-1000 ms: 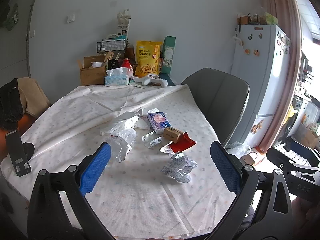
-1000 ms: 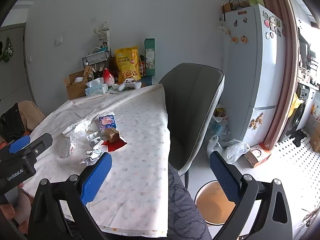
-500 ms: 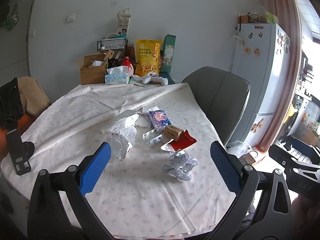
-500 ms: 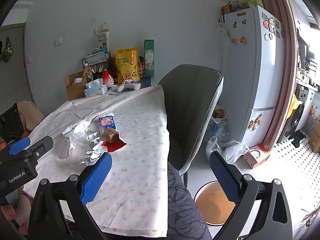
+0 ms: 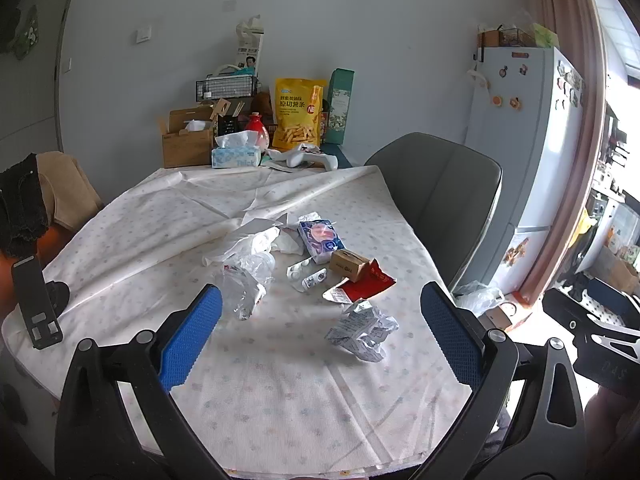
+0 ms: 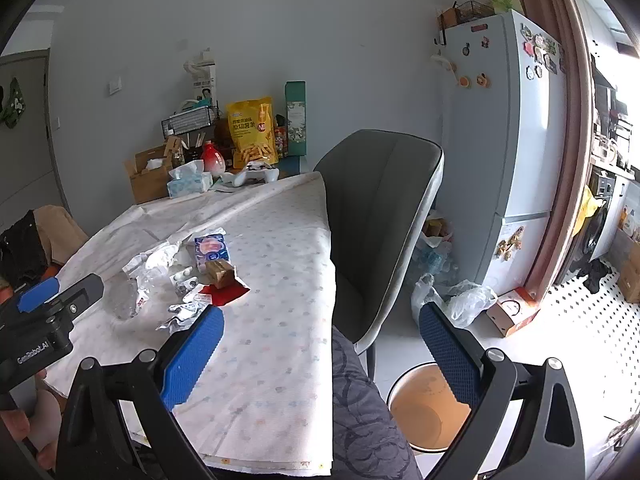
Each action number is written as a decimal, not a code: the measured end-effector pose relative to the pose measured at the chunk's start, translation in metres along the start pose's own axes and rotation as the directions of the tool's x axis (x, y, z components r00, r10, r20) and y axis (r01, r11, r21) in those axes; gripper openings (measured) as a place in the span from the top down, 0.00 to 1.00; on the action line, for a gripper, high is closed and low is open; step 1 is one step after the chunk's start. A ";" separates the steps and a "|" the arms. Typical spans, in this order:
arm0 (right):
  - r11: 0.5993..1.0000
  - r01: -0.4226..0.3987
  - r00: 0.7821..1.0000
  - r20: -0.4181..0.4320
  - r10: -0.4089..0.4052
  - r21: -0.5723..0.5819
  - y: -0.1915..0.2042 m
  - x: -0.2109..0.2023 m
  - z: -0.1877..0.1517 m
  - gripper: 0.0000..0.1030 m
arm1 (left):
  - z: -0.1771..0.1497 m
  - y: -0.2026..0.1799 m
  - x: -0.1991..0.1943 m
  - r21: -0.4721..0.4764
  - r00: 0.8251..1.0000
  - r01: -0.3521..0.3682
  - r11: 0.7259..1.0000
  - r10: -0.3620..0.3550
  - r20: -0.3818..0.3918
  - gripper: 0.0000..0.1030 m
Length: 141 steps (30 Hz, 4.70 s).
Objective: Collect trash
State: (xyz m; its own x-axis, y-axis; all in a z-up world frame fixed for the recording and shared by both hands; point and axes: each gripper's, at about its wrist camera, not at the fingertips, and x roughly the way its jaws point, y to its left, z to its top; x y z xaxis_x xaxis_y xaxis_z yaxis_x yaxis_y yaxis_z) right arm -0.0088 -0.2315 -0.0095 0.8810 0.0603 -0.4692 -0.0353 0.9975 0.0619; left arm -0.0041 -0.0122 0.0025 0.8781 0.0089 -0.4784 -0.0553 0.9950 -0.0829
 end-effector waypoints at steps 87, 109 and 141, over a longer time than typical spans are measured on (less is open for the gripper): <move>0.903 -0.429 0.836 -0.373 0.403 0.014 0.096 0.140 -0.023 0.66 | -0.014 0.103 0.172 -0.191 0.935 -0.116 0.975 0.042 -0.353 0.13; 0.941 -0.339 0.897 -0.306 0.317 -0.019 0.071 0.111 0.000 0.66 | -0.028 0.114 0.153 -0.313 0.949 -0.047 0.948 -0.056 -0.310 0.75; 0.960 -0.276 0.929 -0.245 0.277 0.039 0.031 0.111 0.007 0.65 | -0.021 0.131 0.150 -0.397 0.959 -0.030 0.917 -0.085 -0.269 0.24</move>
State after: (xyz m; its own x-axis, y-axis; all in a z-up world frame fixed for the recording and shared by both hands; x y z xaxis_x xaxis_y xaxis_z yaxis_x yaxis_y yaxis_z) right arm 0.0914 -0.1938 -0.0537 0.6932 0.3420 -0.6345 -0.2591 0.9396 0.2235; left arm 0.1100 0.1172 -0.0983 0.7193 -0.1027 -0.6870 -0.2661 0.8728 -0.4091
